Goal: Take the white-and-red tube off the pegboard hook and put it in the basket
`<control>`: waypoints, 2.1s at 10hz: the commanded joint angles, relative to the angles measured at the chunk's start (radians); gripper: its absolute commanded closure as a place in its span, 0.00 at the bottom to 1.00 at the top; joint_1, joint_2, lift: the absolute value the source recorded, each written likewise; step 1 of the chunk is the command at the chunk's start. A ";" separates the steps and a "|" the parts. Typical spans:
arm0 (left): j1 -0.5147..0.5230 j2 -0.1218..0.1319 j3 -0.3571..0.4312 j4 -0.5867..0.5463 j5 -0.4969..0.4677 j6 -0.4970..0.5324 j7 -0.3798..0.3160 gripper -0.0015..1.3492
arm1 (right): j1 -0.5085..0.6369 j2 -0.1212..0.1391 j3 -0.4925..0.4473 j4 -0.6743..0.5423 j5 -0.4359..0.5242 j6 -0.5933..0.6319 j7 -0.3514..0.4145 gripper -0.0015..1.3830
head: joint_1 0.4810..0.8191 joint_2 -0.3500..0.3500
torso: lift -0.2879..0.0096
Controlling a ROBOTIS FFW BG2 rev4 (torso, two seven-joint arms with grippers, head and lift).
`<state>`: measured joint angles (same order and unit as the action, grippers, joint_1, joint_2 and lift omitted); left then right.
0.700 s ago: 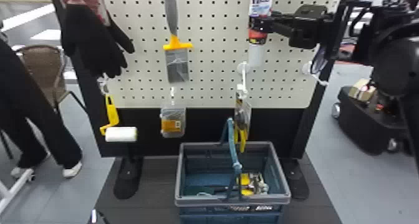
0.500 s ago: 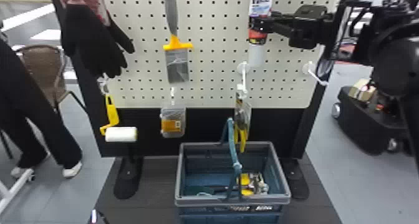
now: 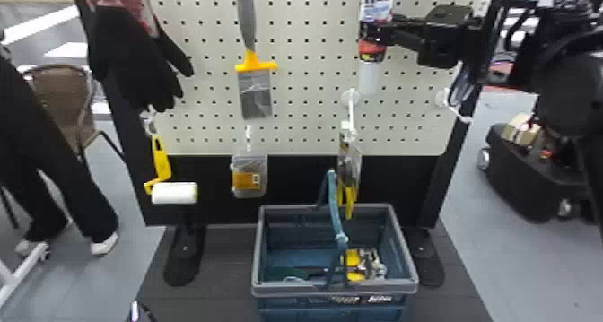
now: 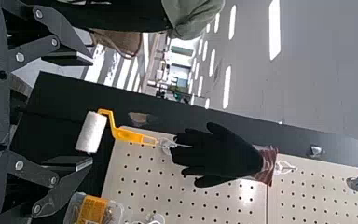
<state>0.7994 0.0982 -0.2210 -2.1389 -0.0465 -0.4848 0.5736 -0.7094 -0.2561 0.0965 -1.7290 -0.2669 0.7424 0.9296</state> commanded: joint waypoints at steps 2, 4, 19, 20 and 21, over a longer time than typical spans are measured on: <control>0.000 0.000 0.000 0.005 0.004 0.000 0.000 0.38 | 0.003 -0.002 -0.021 -0.035 0.006 0.000 0.000 0.81 | 0.20 0.50 | 0.63; 0.009 0.000 0.000 0.002 0.005 0.002 0.000 0.38 | 0.014 -0.005 -0.034 -0.079 0.015 0.006 -0.003 0.81 | 0.20 0.50 | 0.63; 0.026 0.011 0.002 0.012 0.007 0.015 0.000 0.38 | 0.384 0.121 -0.201 -0.273 0.015 -0.018 -0.048 0.81 | 0.20 0.50 | 0.63; 0.024 0.011 0.003 0.012 0.005 0.015 0.000 0.38 | 0.407 0.121 -0.210 -0.258 0.006 -0.025 -0.052 0.81 | 0.20 0.50 | 0.63; 0.026 0.011 0.002 0.012 0.008 0.015 0.000 0.38 | 0.435 0.121 -0.221 -0.243 -0.005 -0.040 -0.064 0.81 | 0.20 0.50 | 0.63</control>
<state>0.8240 0.1089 -0.2188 -2.1267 -0.0397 -0.4695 0.5736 -0.2885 -0.1350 -0.1188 -1.9808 -0.2659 0.7105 0.8649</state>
